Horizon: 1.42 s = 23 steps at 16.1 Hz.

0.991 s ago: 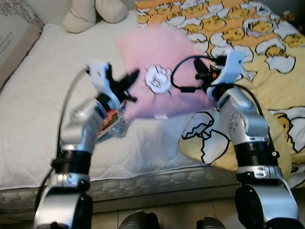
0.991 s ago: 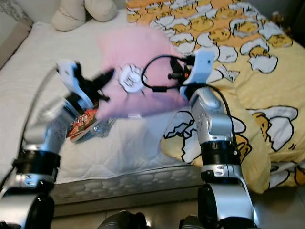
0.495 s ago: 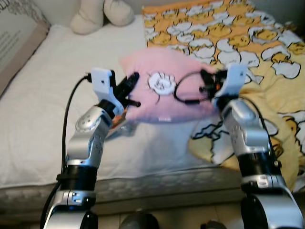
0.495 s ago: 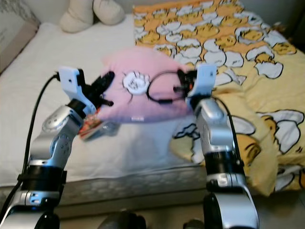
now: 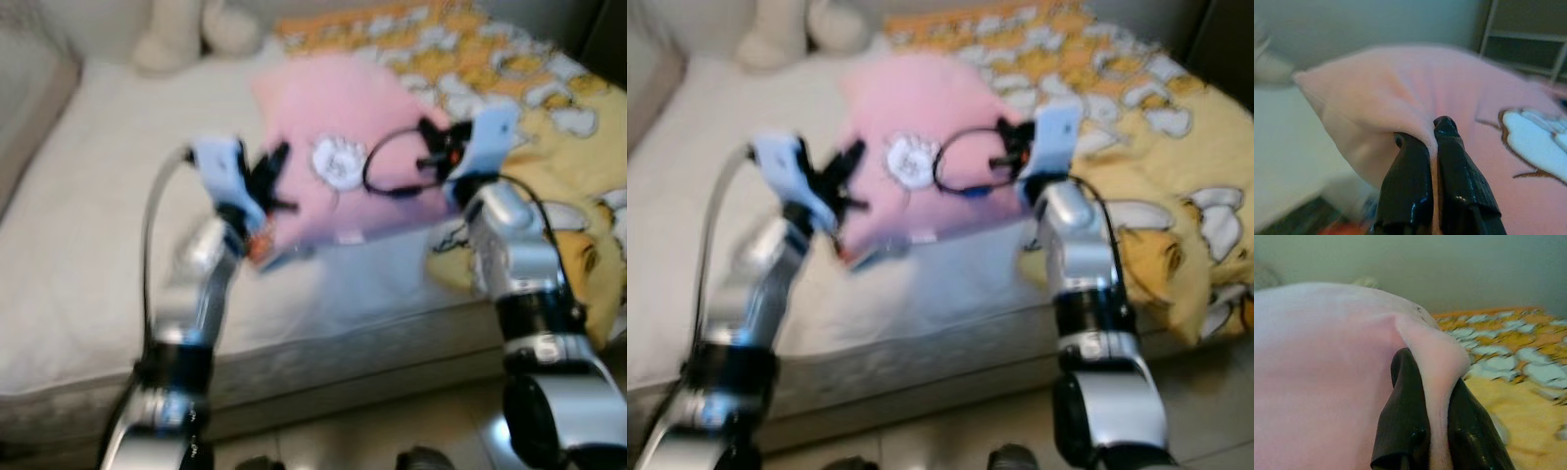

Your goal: Clean up the room

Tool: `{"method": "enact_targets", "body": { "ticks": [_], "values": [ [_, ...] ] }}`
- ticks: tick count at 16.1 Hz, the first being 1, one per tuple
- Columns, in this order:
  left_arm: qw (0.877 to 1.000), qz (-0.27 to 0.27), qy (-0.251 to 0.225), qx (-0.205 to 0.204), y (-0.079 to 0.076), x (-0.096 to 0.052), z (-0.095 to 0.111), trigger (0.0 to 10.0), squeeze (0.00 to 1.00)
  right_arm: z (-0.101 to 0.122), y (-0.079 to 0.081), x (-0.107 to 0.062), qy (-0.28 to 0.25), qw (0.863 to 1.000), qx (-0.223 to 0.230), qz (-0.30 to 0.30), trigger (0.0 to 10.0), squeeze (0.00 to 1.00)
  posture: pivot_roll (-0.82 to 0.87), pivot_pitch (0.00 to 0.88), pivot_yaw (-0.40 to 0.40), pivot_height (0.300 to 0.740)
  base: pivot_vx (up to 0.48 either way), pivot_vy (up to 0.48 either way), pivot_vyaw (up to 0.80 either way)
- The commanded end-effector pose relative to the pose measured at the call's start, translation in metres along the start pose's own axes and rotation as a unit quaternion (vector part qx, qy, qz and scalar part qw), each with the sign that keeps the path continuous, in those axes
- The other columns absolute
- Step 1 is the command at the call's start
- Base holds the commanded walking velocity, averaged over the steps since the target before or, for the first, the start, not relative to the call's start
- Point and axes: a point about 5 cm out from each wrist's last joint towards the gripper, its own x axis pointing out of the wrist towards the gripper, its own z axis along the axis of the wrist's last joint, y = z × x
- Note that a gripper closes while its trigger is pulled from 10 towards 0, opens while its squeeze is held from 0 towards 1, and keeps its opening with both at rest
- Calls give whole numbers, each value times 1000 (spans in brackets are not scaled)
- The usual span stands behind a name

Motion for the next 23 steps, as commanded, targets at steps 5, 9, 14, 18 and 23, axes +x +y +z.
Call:
{"method": "enact_targets", "body": {
  "ticks": [5,9,14,18,23],
  "values": [
    [999,40,-19,-4,-19,-5,-14,0,0,24,-12,10,-2,998,-49,39,0,157,-139,0,-19,740,0,96,0],
    [997,64,-34,8,-19,-6,-13,0,0,28,-4,18,-12,998,-39,50,0,153,-119,0,-36,740,0,0,0],
    [996,77,-27,47,-4,-3,-6,0,0,12,12,17,-12,998,-9,54,0,161,-99,0,8,740,0,457,0],
    [994,81,-20,65,2,2,-1,0,0,2,14,15,-14,999,16,38,0,165,-93,0,39,740,141,414,0],
    [994,78,-11,72,-1,1,-3,0,0,-9,20,13,-4,999,24,39,0,267,-81,0,53,740,358,270,295]
  ]
}}
